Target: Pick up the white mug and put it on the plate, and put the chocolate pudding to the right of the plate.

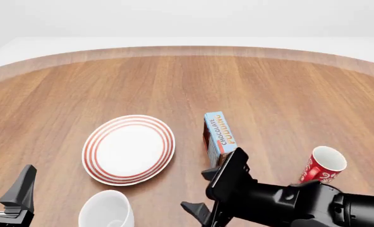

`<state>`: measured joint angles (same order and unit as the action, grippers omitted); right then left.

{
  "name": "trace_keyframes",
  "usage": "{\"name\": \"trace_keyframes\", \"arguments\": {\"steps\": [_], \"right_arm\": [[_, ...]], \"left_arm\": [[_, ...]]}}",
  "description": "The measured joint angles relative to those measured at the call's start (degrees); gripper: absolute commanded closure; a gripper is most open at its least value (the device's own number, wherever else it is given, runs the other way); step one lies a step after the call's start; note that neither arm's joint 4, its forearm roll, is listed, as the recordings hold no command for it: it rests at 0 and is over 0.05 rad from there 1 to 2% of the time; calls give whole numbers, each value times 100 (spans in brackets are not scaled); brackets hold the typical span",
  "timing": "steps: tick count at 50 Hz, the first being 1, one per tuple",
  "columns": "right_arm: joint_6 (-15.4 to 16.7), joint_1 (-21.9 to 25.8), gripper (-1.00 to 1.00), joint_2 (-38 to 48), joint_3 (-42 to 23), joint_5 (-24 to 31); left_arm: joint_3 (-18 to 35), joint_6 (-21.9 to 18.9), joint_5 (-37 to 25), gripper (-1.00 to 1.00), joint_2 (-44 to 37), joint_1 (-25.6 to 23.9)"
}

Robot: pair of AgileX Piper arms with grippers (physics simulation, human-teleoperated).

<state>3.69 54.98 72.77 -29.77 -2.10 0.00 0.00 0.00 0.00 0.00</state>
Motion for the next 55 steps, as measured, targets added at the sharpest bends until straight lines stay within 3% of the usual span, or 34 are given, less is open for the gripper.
{"name": "trace_keyframes", "arguments": {"steps": [20,55], "right_arm": [[-87,592,-100,552,-411,90],[-584,1407,-100,1267,-832,19]], "left_arm": [[0,0,0,-100,0,0],[0,0,0,-100,0,0]]}}
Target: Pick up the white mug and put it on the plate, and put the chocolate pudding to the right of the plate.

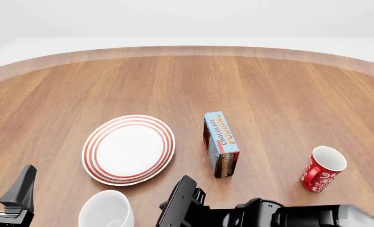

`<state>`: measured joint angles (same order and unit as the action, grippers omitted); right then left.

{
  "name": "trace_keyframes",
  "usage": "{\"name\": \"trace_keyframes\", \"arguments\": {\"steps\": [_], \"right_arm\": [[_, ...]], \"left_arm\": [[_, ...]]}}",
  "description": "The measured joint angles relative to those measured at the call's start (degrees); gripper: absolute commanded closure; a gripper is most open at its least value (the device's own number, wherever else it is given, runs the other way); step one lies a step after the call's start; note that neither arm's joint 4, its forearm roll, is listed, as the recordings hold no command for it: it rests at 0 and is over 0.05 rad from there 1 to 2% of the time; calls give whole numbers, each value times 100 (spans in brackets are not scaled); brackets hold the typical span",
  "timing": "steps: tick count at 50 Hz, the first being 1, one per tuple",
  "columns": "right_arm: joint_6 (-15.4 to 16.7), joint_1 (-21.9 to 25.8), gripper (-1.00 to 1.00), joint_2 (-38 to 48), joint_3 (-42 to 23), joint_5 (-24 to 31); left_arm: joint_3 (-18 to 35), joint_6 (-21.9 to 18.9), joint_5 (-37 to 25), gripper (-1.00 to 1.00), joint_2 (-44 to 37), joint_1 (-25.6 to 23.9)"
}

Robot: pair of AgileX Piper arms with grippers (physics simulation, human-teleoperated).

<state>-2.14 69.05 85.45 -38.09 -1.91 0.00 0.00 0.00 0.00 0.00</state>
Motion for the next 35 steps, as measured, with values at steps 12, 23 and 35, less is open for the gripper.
{"name": "trace_keyframes", "arguments": {"steps": [12,23,35], "right_arm": [[-155,185,-100,198,-114,-49],[-256,242,-100,337,-213,-55],[-352,266,-100,488,-324,-39]], "left_arm": [[0,0,0,-100,0,0],[0,0,0,-100,0,0],[0,0,0,-100,0,0]]}}
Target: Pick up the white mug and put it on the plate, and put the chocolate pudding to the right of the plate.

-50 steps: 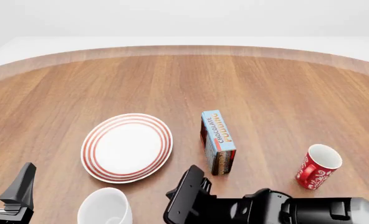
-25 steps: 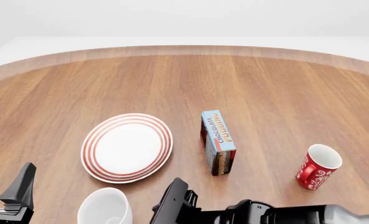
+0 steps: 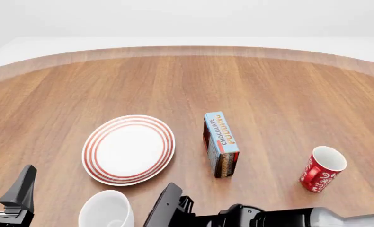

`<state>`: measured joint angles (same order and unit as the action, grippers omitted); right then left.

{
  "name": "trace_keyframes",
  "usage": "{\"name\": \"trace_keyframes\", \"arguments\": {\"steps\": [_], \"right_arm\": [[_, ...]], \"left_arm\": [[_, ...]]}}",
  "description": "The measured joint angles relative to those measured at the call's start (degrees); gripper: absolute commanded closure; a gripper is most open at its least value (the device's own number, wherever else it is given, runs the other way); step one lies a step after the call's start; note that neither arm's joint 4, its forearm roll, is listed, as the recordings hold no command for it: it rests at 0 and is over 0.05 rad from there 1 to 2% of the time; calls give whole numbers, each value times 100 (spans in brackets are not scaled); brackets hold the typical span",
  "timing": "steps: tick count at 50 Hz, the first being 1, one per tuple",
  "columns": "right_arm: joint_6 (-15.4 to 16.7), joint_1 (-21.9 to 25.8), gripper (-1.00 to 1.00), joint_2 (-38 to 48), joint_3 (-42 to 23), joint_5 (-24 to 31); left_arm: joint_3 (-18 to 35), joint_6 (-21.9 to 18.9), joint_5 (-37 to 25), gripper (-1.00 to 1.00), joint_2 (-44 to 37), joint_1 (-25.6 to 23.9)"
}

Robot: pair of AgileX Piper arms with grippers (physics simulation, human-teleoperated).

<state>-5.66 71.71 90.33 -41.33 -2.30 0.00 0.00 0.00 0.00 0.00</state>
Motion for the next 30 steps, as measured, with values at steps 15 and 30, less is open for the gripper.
{"name": "trace_keyframes", "arguments": {"steps": [15,30], "right_arm": [[-87,59,-100,230,-176,-6],[-173,116,-100,459,-304,-55]], "left_arm": [[0,0,0,-100,0,0],[0,0,0,-100,0,0]]}}
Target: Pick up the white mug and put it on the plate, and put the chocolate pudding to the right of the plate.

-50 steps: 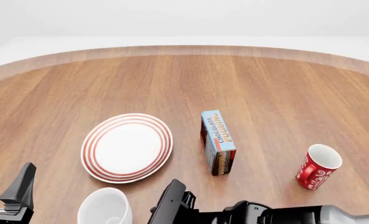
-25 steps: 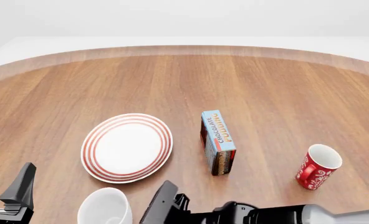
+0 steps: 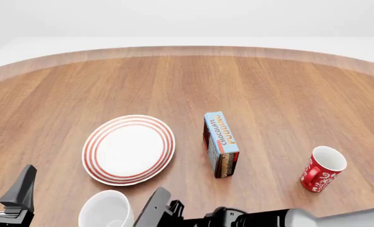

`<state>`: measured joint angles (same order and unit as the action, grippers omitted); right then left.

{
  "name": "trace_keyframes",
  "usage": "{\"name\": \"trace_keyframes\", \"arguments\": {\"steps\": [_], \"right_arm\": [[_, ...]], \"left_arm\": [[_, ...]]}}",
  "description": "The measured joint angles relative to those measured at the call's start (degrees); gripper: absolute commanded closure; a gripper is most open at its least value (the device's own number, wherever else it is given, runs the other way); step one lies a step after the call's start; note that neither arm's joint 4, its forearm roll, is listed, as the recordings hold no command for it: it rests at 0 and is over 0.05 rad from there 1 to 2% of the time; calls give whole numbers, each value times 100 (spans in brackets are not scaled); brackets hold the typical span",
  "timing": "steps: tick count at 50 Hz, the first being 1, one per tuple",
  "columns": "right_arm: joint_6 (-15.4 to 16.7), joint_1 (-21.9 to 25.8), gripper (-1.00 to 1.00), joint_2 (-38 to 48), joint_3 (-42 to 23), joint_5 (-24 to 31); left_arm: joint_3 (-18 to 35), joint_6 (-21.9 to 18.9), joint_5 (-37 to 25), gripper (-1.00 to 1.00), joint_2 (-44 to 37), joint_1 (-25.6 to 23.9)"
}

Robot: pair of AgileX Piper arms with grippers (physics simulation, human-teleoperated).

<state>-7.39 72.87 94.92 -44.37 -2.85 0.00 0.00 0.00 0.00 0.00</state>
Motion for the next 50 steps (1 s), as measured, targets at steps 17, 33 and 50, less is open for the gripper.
{"name": "trace_keyframes", "arguments": {"steps": [17,33,50], "right_arm": [[-102,32,-100,225,-79,-42],[-157,13,-100,366,-98,-77],[-170,6,100,363,-86,-105]], "left_arm": [[0,0,0,-100,0,0],[0,0,0,-100,0,0],[0,0,0,-100,0,0]]}}
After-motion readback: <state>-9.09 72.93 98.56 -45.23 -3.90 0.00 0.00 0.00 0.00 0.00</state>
